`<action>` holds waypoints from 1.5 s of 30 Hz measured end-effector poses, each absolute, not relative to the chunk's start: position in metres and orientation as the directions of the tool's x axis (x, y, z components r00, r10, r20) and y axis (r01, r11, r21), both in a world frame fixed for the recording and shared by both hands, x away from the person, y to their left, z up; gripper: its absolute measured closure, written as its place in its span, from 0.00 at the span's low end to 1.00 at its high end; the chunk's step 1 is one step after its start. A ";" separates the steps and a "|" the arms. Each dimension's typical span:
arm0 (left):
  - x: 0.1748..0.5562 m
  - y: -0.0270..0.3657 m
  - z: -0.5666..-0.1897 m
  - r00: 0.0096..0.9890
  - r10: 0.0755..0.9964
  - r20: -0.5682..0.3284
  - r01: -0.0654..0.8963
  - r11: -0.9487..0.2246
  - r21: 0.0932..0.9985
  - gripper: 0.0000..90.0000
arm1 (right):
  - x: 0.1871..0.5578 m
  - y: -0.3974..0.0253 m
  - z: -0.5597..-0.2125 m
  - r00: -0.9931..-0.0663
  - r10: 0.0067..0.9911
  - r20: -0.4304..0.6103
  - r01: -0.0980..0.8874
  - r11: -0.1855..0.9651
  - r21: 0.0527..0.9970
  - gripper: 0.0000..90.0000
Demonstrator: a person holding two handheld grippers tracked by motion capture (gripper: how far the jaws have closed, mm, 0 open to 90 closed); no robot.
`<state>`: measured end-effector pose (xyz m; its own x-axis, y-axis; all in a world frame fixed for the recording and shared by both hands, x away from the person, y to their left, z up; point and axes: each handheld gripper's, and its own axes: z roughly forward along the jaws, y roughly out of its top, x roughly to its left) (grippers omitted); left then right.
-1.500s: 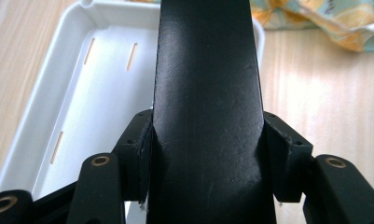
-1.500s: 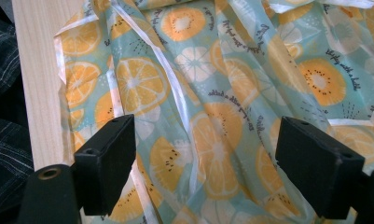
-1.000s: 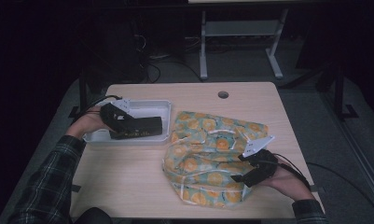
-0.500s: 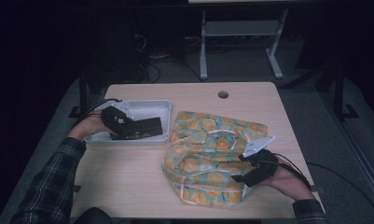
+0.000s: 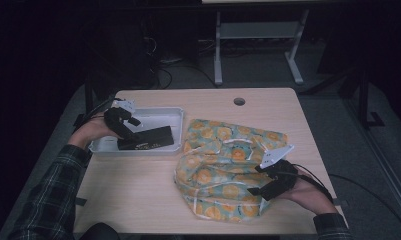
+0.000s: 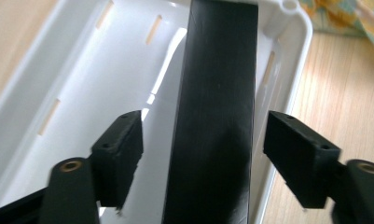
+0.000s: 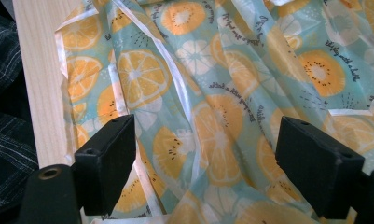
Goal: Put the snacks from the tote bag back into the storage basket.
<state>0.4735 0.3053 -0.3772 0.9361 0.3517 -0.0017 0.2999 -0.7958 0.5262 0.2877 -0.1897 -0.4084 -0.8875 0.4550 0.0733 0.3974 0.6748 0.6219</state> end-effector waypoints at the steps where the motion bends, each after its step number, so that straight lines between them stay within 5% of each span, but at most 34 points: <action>1: 0.474 0.303 -0.373 0.933 0.361 0.008 0.301 -0.789 0.536 0.36 | 0.288 -0.190 -0.408 -0.889 0.453 0.070 0.394 0.676 0.622 0.21; 17: 0.500 0.261 -0.370 0.856 0.516 0.024 0.426 -0.732 0.531 0.99 | 0.288 -0.191 -0.407 -0.890 0.451 0.065 0.389 0.678 0.624 0.22; 45: 0.504 0.223 -0.404 0.868 0.496 -0.008 0.443 -0.768 0.462 1.00 | 0.289 -0.188 -0.408 -0.897 0.437 0.061 0.377 0.686 0.623 0.22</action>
